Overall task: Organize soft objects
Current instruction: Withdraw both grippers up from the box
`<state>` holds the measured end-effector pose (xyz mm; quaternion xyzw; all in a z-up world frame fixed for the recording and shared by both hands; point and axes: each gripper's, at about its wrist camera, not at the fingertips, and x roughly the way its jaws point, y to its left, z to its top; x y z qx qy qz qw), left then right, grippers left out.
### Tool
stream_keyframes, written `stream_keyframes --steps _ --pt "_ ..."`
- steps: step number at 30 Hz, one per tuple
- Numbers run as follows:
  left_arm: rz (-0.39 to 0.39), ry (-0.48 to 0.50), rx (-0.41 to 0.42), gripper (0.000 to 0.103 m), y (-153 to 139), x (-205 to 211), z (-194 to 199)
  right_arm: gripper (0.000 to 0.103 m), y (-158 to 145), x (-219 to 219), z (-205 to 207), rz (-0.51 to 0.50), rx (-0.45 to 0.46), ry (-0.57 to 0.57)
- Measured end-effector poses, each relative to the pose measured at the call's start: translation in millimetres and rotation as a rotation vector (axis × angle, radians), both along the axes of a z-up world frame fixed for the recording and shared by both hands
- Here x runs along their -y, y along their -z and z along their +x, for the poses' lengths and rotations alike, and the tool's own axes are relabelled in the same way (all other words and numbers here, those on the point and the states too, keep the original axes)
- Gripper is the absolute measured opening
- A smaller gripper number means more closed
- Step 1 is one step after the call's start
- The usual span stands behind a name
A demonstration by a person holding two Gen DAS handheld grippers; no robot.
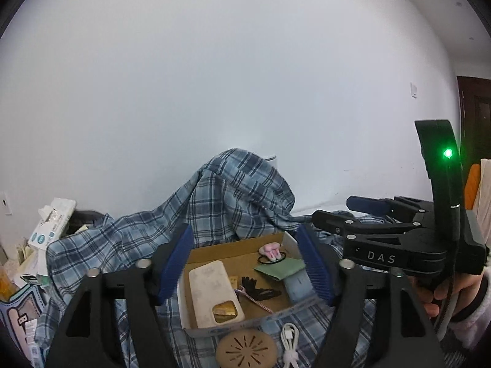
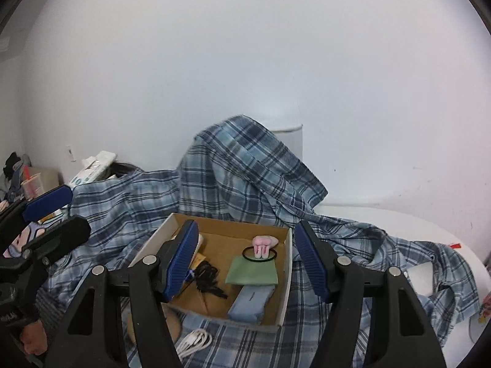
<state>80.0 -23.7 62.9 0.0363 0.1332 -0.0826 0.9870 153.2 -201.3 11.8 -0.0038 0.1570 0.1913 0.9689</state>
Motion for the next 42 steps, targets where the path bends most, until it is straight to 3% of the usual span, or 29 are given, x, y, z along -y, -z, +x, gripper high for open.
stream_keyframes --steps 2,7,11,16,20,24,27,33,42 --pt "-0.002 0.004 0.009 0.086 1 2 -9 0.064 -2 1 -13 -0.011 0.019 -0.007" --pt "-0.045 -0.019 0.017 0.089 11 -5 -28 0.064 5 6 -44 -0.035 0.072 0.020" --pt "-0.067 -0.019 0.028 0.103 24 -14 -35 0.064 15 11 -59 -0.034 0.068 0.013" --pt "-0.088 -0.052 0.001 0.103 40 -22 -30 0.068 36 10 -67 -0.082 0.109 0.043" --pt "-0.086 -0.084 0.004 0.103 52 -26 -28 0.071 53 10 -58 -0.090 0.064 0.045" --pt "-0.086 -0.091 -0.021 0.103 58 -25 -27 0.095 65 17 -47 -0.069 0.011 0.061" --pt "-0.079 -0.094 -0.003 0.103 57 -23 -30 0.102 67 21 -44 -0.049 0.001 0.070" --pt "-0.075 -0.116 0.019 0.103 57 -21 -33 0.102 68 20 -43 -0.062 -0.003 0.094" --pt "-0.114 -0.151 -0.012 0.103 58 -30 -28 0.102 54 13 -46 -0.061 -0.029 0.070"
